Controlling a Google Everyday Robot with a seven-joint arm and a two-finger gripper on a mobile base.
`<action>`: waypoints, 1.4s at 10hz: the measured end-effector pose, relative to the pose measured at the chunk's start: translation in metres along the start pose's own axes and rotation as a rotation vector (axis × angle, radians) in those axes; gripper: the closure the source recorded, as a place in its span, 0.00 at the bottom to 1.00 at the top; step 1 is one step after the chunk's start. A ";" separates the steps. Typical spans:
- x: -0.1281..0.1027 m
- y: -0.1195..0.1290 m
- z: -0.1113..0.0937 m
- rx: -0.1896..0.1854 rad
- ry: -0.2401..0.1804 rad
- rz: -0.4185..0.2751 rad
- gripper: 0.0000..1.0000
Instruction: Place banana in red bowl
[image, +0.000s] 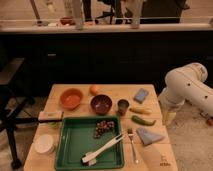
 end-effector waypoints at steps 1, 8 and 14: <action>0.000 0.000 0.000 0.000 0.000 0.000 0.20; -0.003 -0.035 0.017 0.019 -0.061 0.056 0.20; 0.008 -0.053 0.041 0.039 -0.080 0.118 0.20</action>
